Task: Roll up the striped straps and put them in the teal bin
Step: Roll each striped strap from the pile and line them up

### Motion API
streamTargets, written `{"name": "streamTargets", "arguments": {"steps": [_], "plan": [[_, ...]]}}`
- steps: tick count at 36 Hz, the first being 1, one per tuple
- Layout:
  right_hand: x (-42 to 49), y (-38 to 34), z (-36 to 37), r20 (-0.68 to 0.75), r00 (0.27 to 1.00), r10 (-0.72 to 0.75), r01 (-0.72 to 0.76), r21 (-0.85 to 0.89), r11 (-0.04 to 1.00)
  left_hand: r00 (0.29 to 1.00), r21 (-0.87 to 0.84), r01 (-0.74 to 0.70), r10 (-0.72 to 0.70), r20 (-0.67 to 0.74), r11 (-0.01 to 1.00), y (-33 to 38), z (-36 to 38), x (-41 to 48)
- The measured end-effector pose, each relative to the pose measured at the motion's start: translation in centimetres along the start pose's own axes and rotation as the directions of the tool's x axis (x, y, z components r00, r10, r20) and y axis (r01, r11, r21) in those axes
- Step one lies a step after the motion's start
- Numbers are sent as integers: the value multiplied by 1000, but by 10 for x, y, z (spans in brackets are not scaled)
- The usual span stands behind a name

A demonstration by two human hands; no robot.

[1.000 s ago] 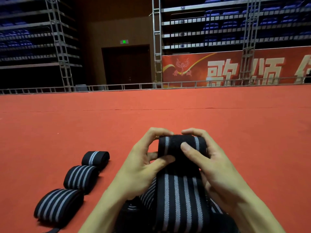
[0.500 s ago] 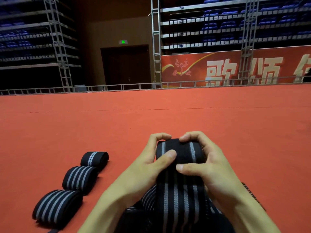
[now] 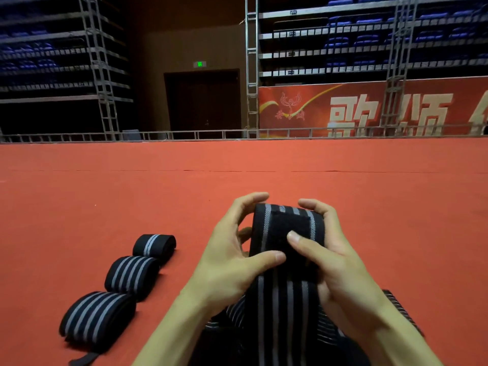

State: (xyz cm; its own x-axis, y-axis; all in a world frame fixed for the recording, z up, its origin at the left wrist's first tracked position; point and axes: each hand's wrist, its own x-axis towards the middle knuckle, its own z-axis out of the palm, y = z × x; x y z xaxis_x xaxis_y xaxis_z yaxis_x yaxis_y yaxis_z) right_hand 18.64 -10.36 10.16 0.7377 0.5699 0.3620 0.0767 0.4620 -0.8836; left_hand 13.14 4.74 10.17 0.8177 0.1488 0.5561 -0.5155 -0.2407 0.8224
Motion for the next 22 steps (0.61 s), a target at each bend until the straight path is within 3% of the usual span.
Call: {"name": "streamTargets", "arguments": {"steps": [5,9,13,18,22], "plan": [[0,-2,0,-57,997,57,-51,98,994,996,179,-86,86,8,980,-3,6,1],[3,2,-1,-107,994,5,0,40,999,991,196,-128,130,0,972,-5,11,0],[3,0,-3,-102,993,-66,67,11,998,997,169,-36,23,74,985,-4,10,-2],[2,1,-6,-75,988,-138,130,-102,986,966,-79,237,-226,125,968,-1,9,-3],[2,1,-8,-33,991,-129,127,-45,991,952,-126,284,-264,156,951,-4,11,-2]]}}
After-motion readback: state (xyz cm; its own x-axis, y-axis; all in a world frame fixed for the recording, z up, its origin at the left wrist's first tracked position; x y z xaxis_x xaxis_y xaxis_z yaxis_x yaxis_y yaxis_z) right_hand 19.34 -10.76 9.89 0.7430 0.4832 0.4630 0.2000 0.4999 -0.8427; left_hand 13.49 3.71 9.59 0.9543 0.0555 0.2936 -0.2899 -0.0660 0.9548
